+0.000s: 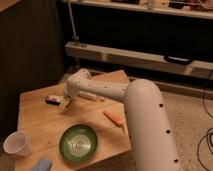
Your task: Place the eraser on the white sponge
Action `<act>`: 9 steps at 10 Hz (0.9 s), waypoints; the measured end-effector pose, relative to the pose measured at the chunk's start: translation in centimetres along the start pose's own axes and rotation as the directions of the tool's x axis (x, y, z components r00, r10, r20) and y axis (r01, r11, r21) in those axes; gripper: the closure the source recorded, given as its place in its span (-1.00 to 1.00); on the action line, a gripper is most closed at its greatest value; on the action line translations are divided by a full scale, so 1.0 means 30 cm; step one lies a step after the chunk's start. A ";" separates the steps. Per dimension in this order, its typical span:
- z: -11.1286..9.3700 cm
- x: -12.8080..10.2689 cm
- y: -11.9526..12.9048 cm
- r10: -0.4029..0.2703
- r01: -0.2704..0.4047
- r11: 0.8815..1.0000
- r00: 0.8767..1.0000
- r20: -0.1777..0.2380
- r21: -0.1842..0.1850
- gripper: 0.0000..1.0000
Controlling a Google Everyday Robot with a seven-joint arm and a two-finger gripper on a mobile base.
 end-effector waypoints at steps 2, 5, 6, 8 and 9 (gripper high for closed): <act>0.021 -0.015 0.002 0.003 -0.003 1.000 1.000 0.000 0.014 -0.53; 0.045 -0.031 0.000 0.016 -0.016 0.998 1.000 0.009 0.062 0.06; 0.052 -0.035 -0.001 0.021 -0.022 0.996 1.000 0.012 0.085 0.22; 0.057 -0.037 -0.010 0.024 -0.025 0.994 1.000 0.015 0.110 0.66; 0.055 -0.037 -0.012 0.026 -0.027 0.991 1.000 0.011 0.127 0.86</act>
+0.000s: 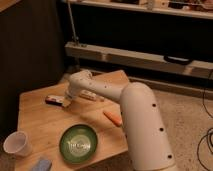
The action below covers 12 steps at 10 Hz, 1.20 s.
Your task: Place the eraser on the white sponge
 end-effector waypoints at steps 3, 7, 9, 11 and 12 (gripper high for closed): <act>-0.062 0.026 0.000 -0.007 0.007 0.999 1.000 -0.022 0.037 1.00; -0.269 0.123 -0.042 -0.079 0.082 0.991 0.996 -0.035 0.103 1.00; -0.390 0.071 -0.092 -0.096 0.099 0.983 0.995 -0.027 0.158 1.00; -0.457 -0.029 -0.148 -0.101 0.105 0.972 0.994 -0.030 0.213 1.00; -0.498 -0.078 -0.188 -0.110 0.117 0.962 0.993 -0.043 0.248 1.00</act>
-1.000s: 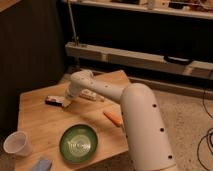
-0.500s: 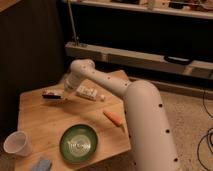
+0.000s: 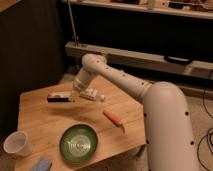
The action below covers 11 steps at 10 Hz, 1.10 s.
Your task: Place the eraser on the white sponge
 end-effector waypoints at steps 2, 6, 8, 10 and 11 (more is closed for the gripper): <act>-0.027 0.003 -0.092 -0.038 0.039 0.998 0.999 -0.018 0.057 1.00; -0.021 0.032 -0.263 -0.148 0.152 0.971 0.988 -0.035 0.183 1.00; -0.030 -0.017 -0.358 -0.200 0.208 0.947 0.978 -0.059 0.244 1.00; -0.018 -0.045 -0.450 -0.264 0.277 0.922 0.961 -0.085 0.269 1.00; 0.000 -0.044 -0.488 -0.300 0.311 0.915 0.950 -0.082 0.257 1.00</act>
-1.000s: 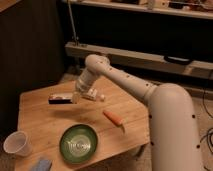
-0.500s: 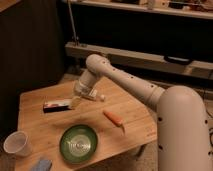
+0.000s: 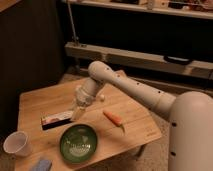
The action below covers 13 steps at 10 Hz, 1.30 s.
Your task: Place the eraser on the white sponge
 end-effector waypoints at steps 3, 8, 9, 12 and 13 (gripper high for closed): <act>0.113 0.053 -0.107 -0.166 0.167 0.985 0.985 0.055 -0.033 1.00; 0.279 0.043 -0.144 -0.270 0.267 0.963 0.958 0.094 0.042 1.00; 0.316 0.045 -0.142 -0.280 0.275 0.959 0.956 0.088 0.060 1.00; 0.398 0.090 -0.154 -0.332 0.324 0.939 0.941 0.061 0.114 1.00; 0.417 0.108 -0.164 -0.350 0.341 0.931 0.935 0.054 0.129 1.00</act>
